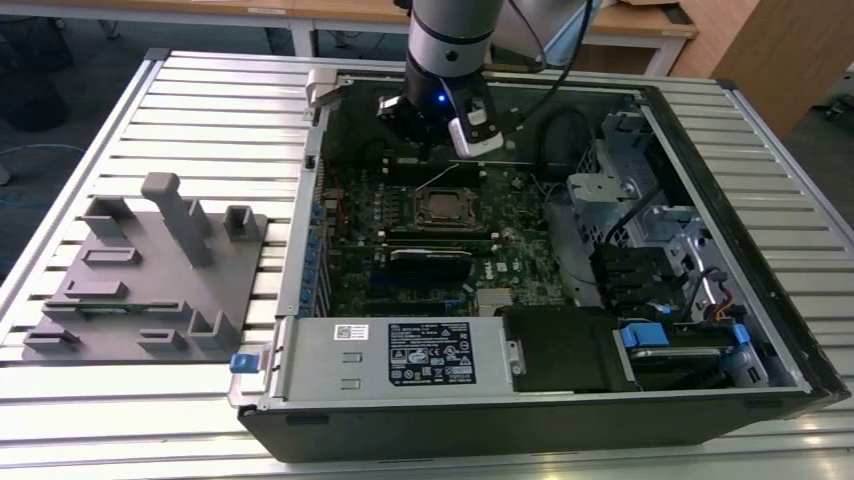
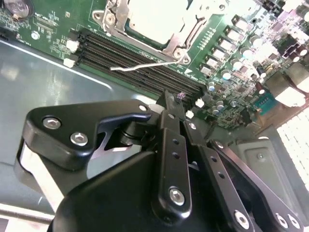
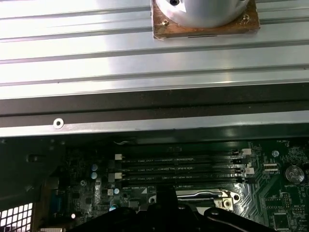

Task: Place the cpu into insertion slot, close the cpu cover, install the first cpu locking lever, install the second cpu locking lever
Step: 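Install the first cpu locking lever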

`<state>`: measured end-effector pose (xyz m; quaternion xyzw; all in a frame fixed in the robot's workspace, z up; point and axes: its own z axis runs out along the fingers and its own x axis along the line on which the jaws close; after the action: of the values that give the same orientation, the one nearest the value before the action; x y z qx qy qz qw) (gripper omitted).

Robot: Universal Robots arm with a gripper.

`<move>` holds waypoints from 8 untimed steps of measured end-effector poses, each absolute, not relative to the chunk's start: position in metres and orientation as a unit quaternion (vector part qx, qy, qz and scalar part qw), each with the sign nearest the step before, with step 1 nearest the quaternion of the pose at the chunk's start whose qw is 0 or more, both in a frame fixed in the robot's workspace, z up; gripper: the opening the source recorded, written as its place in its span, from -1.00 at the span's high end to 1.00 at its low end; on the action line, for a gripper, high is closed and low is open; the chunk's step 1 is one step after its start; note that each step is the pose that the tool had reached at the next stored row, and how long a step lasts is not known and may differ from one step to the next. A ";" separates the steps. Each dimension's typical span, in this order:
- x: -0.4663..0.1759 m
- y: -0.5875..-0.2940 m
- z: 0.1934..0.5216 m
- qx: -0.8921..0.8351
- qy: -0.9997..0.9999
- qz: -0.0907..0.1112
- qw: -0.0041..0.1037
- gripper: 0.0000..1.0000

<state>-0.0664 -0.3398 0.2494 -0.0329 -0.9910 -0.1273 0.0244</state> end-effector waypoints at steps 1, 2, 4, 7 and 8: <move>-0.066 -0.340 0.249 -0.033 -0.991 -0.127 0.024 0.80; -0.066 -0.340 0.249 -0.033 -0.991 -0.127 0.024 0.80; -0.066 -0.340 0.248 -0.033 -0.991 -0.127 0.023 0.80; -0.066 -0.340 0.245 -0.034 -0.991 -0.127 0.018 0.80; -0.066 -0.340 0.245 -0.035 -0.991 -0.127 0.016 0.80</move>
<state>-0.0664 -0.3398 0.2447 -0.0355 -0.9911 -0.1274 0.0163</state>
